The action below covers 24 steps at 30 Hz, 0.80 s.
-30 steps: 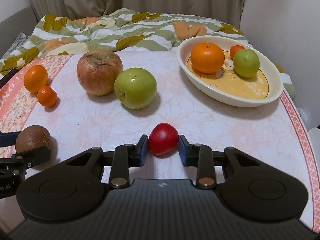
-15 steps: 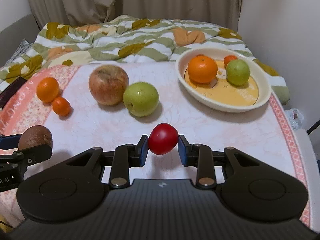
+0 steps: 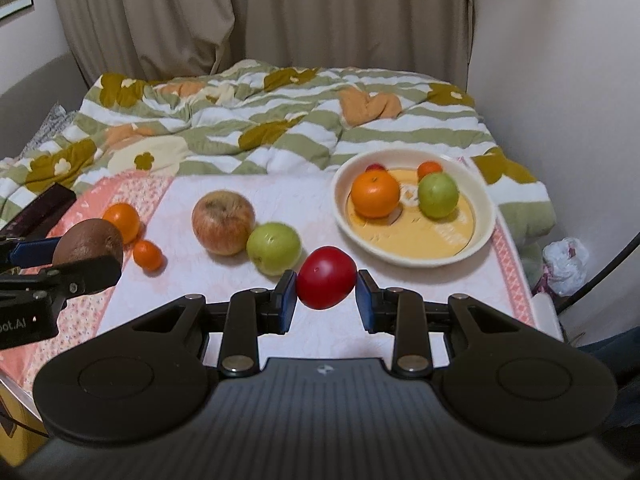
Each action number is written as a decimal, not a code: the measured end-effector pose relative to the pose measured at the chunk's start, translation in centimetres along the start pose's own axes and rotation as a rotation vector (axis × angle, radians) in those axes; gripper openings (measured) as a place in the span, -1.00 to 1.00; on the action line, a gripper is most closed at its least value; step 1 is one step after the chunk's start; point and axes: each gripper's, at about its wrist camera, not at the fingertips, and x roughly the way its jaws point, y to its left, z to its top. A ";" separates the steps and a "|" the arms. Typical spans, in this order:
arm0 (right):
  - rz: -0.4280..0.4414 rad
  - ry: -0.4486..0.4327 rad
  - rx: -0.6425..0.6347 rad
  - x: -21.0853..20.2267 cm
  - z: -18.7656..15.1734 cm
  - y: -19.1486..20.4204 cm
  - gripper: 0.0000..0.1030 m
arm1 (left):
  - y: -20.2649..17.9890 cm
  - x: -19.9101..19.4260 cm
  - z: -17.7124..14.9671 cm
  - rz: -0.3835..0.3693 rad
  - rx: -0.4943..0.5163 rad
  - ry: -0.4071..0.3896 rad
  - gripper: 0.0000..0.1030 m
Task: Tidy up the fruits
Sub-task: 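Carry the kiwi and red tomato into the cream bowl and open both tools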
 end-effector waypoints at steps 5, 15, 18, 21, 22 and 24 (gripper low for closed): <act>0.011 -0.015 0.001 -0.8 1.5 -3.1 -0.09 | -2.9 0.4 2.0 -0.003 0.011 -0.027 0.32; 0.063 -0.009 -0.043 0.7 4.7 -10.9 -0.09 | -9.9 4.3 5.1 0.030 -0.030 -0.047 0.32; 0.080 -0.004 -0.066 1.4 5.7 -13.1 -0.09 | -11.7 6.0 5.8 0.035 -0.048 -0.040 0.32; 0.092 -0.001 -0.083 2.4 6.3 -15.0 -0.09 | -13.3 8.0 6.2 0.041 -0.050 -0.027 0.32; 0.094 0.000 -0.086 2.8 6.5 -15.5 -0.09 | -13.6 8.6 6.3 0.041 -0.051 -0.023 0.32; 0.094 0.006 -0.084 3.6 6.8 -16.6 -0.09 | -14.4 10.0 6.3 0.042 -0.046 -0.006 0.32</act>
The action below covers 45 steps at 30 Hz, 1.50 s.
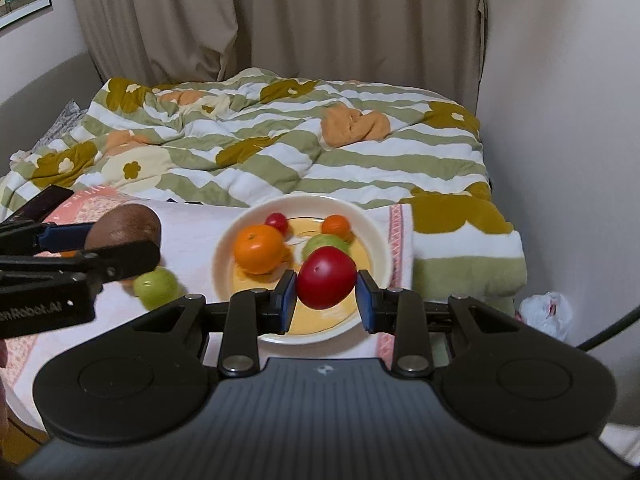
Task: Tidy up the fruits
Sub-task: 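Carry the kiwi and red tomato into the cream bowl and open both tools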
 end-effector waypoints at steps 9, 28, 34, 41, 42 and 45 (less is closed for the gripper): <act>0.009 0.034 0.057 3.1 0.0 -3.6 -0.09 | -2.5 6.7 -0.7 -0.027 0.050 0.115 0.32; -0.051 0.092 0.127 6.2 -1.0 -5.1 -0.09 | -3.3 13.5 -2.1 -0.079 0.169 0.274 0.56; -0.043 0.080 0.128 6.2 -0.2 -4.6 -0.09 | -2.1 11.0 -1.1 -0.089 0.147 0.214 0.80; 0.021 0.095 0.097 7.4 0.5 -3.1 -0.09 | -0.1 7.8 -0.3 -0.059 0.100 0.162 0.81; 0.033 0.103 0.094 7.8 0.6 -2.9 -0.09 | 0.3 7.4 -0.2 -0.049 0.095 0.155 0.82; 0.063 0.127 0.090 8.8 0.5 -2.1 -0.09 | 1.0 6.5 -0.3 -0.022 0.085 0.142 0.93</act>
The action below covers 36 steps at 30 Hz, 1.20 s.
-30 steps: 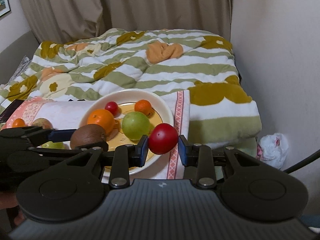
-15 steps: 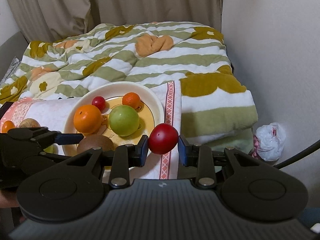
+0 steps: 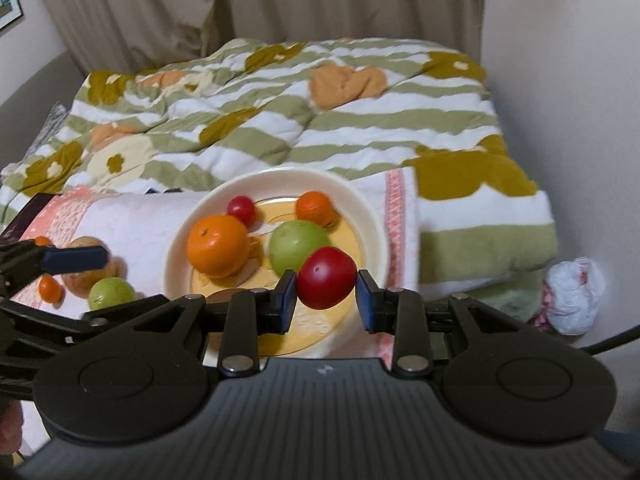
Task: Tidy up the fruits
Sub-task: 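Carry the kiwi and red tomato into the cream bowl and open both tools, then move both tools back toward the small mandarin and green apple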
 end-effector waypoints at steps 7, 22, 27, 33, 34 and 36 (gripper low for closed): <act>0.029 0.060 0.020 2.5 -0.5 0.3 -0.09 | 0.7 -1.0 -0.7 0.035 -0.020 -0.009 0.93; 0.031 -0.023 -0.033 1.4 -1.3 0.2 1.00 | 0.8 -1.6 -1.5 0.062 -0.032 -0.016 0.93; 0.036 -0.026 -0.009 0.4 -1.4 -0.1 1.00 | 0.3 -2.8 -1.7 0.067 -0.039 -0.030 0.93; -0.001 -0.015 -0.026 -1.7 -1.5 0.6 1.00 | -0.1 -5.8 -1.9 0.096 -0.041 -0.077 0.93; -0.001 -0.019 -0.024 -2.2 -1.6 0.7 1.00 | -0.2 -6.4 -2.0 0.105 -0.042 -0.086 0.93; -0.002 -0.029 -0.023 -3.2 -1.7 0.9 1.00 | -0.1 -7.6 -2.1 0.120 -0.049 -0.107 0.93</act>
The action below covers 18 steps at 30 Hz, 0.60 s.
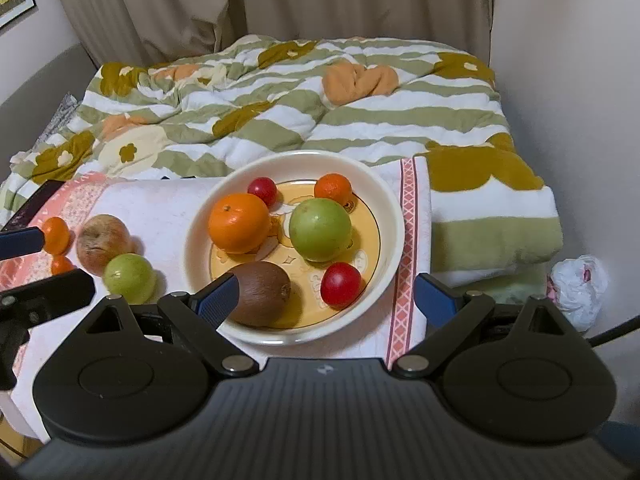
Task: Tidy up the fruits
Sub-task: 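Move both tools back toward the small mandarin and green apple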
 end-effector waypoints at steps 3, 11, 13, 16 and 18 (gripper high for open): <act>0.009 -0.029 -0.008 -1.8 0.1 0.6 1.00 | 0.5 -1.9 -0.2 0.022 -0.020 -0.027 0.94; 0.021 -0.097 -0.056 -6.2 0.1 3.9 1.00 | 3.2 -6.6 -0.9 0.111 -0.033 -0.082 0.97; 0.017 -0.108 -0.066 -7.0 -0.1 5.1 1.00 | 4.3 -7.3 -1.2 0.133 -0.034 -0.086 0.98; 0.017 -0.128 -0.070 -8.2 -0.4 6.9 1.00 | 6.3 -8.4 -1.6 0.146 -0.043 -0.095 0.98; 0.010 -0.136 -0.069 -8.7 -0.5 8.1 1.00 | 7.8 -9.1 -2.0 0.148 -0.046 -0.108 0.98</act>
